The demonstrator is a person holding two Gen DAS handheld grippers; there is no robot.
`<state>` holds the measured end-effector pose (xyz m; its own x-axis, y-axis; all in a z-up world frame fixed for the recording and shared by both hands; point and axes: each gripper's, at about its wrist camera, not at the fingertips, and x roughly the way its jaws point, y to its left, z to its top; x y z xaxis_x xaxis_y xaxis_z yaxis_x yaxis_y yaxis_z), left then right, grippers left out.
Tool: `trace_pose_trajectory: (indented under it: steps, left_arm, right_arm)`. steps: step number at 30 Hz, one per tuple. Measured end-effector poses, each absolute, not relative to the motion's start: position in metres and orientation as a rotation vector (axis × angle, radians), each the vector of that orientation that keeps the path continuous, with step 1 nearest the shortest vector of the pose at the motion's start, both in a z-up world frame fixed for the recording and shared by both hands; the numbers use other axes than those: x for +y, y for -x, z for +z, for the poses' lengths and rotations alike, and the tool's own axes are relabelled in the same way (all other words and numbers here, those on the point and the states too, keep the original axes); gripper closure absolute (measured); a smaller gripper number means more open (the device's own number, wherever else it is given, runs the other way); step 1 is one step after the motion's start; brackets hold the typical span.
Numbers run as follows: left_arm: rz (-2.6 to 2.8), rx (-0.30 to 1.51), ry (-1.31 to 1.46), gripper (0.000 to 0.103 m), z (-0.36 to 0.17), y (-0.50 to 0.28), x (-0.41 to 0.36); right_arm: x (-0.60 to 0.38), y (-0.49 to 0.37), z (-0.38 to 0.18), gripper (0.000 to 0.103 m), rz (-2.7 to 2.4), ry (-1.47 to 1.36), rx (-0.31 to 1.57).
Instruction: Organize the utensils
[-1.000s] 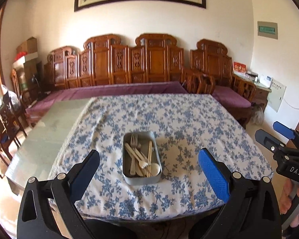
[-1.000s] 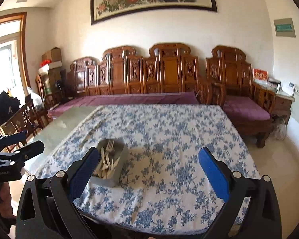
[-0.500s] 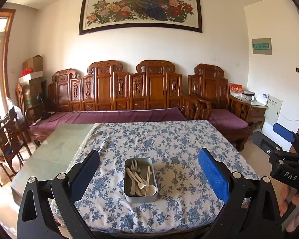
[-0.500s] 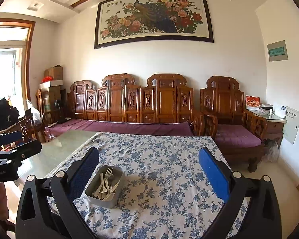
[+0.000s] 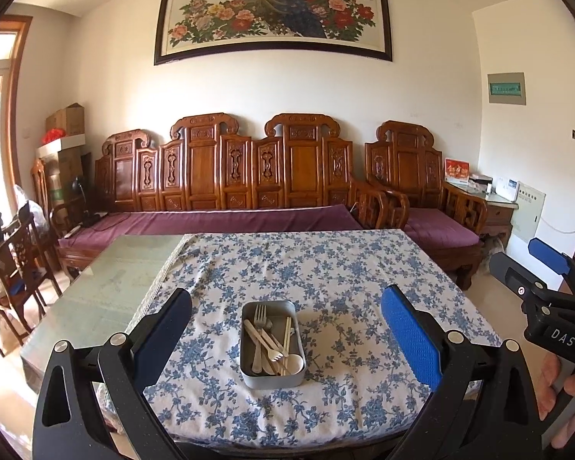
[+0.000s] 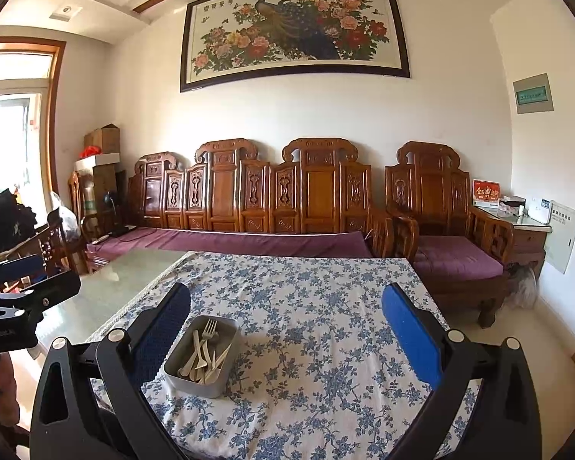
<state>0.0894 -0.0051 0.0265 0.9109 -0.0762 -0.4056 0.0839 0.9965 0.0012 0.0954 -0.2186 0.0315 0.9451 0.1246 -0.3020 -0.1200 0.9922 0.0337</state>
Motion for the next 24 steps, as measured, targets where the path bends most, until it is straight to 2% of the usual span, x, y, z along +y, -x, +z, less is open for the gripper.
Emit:
trace_pose_trajectory:
  steps: [24]
  left_arm:
    - [-0.08,0.414,-0.025,0.008,0.0279,-0.0866,-0.0037]
  right_arm:
    - [-0.2182,-0.0964,0.0306,0.002,0.124,-0.023,0.307]
